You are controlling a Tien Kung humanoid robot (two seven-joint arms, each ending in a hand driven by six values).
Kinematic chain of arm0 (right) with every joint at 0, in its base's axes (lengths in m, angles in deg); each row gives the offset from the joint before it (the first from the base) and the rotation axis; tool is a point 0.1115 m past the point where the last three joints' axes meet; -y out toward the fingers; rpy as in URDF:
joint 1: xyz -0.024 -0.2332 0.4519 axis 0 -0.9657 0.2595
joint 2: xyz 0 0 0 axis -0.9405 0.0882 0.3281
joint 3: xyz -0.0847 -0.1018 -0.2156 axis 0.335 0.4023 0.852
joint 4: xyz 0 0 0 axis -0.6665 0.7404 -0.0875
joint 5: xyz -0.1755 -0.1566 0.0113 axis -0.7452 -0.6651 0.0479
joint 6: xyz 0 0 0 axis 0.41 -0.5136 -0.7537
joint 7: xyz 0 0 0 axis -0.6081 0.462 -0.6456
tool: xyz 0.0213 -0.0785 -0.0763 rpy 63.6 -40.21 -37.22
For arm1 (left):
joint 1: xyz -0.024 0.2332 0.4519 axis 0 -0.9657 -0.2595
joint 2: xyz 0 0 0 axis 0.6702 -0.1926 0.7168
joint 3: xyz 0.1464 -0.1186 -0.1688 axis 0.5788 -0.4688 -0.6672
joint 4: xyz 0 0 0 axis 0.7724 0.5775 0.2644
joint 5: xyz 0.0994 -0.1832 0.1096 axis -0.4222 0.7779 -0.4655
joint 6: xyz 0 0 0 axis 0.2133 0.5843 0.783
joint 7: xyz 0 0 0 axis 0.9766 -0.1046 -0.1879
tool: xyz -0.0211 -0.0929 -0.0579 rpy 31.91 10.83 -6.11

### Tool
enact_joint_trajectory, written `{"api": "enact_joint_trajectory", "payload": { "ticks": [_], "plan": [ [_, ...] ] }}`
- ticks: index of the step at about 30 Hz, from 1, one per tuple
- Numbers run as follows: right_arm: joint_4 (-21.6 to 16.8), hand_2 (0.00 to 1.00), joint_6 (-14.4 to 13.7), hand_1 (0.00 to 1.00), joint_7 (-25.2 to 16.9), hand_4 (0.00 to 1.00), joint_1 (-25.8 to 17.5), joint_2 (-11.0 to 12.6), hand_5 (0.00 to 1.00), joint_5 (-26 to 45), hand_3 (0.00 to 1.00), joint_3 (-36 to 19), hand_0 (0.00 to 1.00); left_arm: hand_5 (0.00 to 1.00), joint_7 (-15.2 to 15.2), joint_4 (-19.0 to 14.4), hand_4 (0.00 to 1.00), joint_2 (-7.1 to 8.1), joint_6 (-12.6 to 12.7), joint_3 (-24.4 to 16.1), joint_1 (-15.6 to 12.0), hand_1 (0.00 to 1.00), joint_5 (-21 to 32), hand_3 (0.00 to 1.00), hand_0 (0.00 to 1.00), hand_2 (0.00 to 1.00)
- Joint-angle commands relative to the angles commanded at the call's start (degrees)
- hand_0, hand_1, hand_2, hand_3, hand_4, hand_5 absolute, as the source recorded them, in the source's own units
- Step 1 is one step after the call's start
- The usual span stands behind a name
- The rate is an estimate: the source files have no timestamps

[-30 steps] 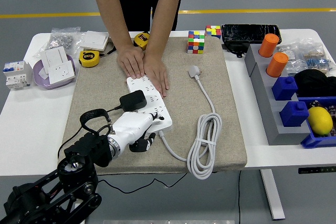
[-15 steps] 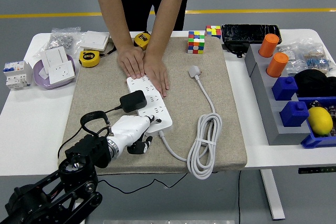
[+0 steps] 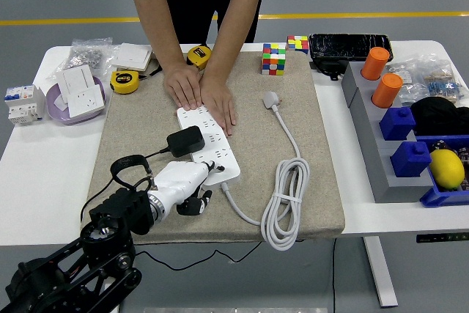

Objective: Pick up the plug,place it near the board,insert it into the board,press the button

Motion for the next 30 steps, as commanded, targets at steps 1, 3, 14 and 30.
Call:
{"api": "enact_joint_trajectory", "payload": {
  "ticks": [1,3,14,30],
  "plan": [
    [0.00,0.716,0.01,0.711,0.03,0.998,-0.02,-0.01,0.998,-0.08,0.759,-0.09,0.806,0.035,-0.04,0.19,0.450,-0.03,0.06,-0.15,-0.01,0.051,0.00,0.833,0.150,0.156],
    [0.00,0.716,0.01,0.711,0.02,0.998,-0.01,-0.01,0.998,-0.04,0.759,-0.08,0.806,0.035,-0.15,0.14,0.450,-0.03,0.10,-0.42,-0.07,0.051,0.00,0.833,0.150,0.156],
    [0.00,0.715,0.00,0.711,-0.08,0.998,0.11,-0.04,0.997,0.11,0.758,-0.03,0.806,0.034,-0.33,-0.13,0.449,0.01,-0.07,-0.51,0.04,0.051,0.00,0.799,0.149,0.156],
    [0.00,0.716,0.05,0.710,0.12,0.998,0.04,-0.10,0.996,-0.36,0.758,-0.41,0.805,0.029,-0.53,1.10,0.453,-0.01,-0.18,-0.31,-0.11,0.050,0.00,0.771,0.150,0.155]
  ]
}}
